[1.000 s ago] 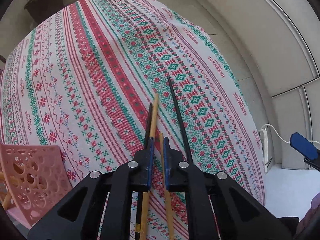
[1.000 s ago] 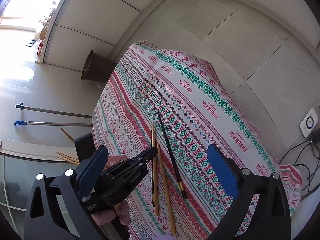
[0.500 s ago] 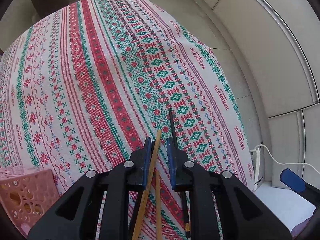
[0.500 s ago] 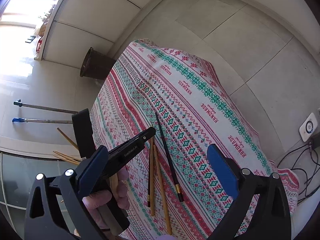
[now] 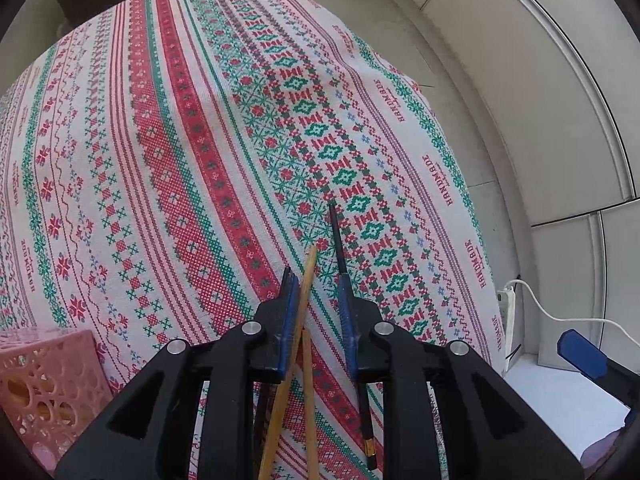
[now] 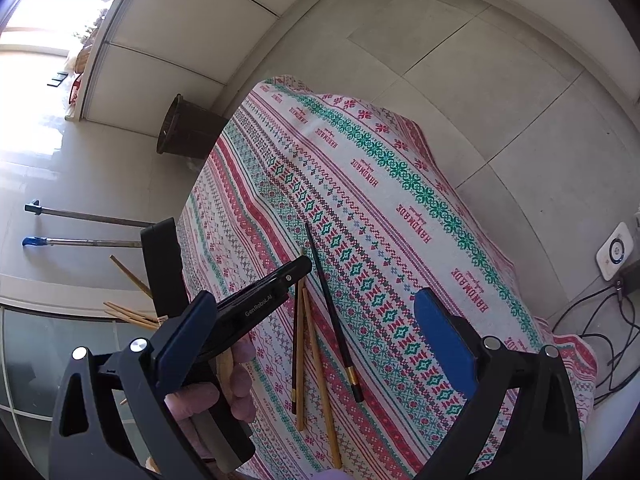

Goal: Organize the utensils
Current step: 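Grasp a wooden chopstick from the pile with the left tool, then carry the chopstick in the left tool over the pink basket and lower it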

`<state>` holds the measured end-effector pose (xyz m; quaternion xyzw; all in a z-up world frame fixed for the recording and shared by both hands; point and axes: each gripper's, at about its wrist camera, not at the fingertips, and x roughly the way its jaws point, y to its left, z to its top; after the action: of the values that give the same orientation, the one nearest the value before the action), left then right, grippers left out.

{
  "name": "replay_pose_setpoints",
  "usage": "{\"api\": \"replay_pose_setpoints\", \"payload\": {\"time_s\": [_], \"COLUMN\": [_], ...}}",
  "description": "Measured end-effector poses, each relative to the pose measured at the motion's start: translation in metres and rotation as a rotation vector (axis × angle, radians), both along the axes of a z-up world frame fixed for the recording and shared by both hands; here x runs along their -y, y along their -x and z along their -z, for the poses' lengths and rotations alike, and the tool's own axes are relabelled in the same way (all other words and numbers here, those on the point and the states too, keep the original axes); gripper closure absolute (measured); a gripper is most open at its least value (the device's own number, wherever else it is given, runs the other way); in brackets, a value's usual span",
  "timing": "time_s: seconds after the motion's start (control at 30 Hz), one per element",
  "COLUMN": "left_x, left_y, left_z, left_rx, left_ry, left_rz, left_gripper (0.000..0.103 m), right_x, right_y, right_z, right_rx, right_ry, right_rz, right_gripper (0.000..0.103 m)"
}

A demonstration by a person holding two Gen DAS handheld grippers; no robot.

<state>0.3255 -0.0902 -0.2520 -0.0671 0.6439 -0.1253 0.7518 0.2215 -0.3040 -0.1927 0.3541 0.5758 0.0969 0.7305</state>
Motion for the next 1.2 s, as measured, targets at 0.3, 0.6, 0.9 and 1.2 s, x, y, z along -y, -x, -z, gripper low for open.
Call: {"api": "replay_pose_setpoints", "payload": {"time_s": [0.3,0.6,0.9,1.2], "left_x": [0.009,-0.004,-0.022,-0.041], "left_y": [0.001,0.072,0.187,0.214], "left_z": [0.006,-0.035,-0.091,-0.105], "left_rx": [0.046,0.193,0.281,0.331], "left_ry": [-0.094,-0.172,-0.209,-0.174], "left_rz": [0.041,0.0,0.018,0.017], "left_gripper": [0.098,0.099,0.099,0.099], "right_x": [0.005,-0.018,-0.088,-0.138], "right_y": [0.0,-0.004,-0.009,-0.007], "right_z": [0.002,0.007,0.052,0.062], "right_rx": [-0.01,-0.002,-0.108,-0.072], "right_ry": [0.001,0.008,0.068,0.242], "right_rz": [0.026,-0.057,-0.22,-0.302], "right_gripper": [0.007,0.007,0.06,0.078]}}
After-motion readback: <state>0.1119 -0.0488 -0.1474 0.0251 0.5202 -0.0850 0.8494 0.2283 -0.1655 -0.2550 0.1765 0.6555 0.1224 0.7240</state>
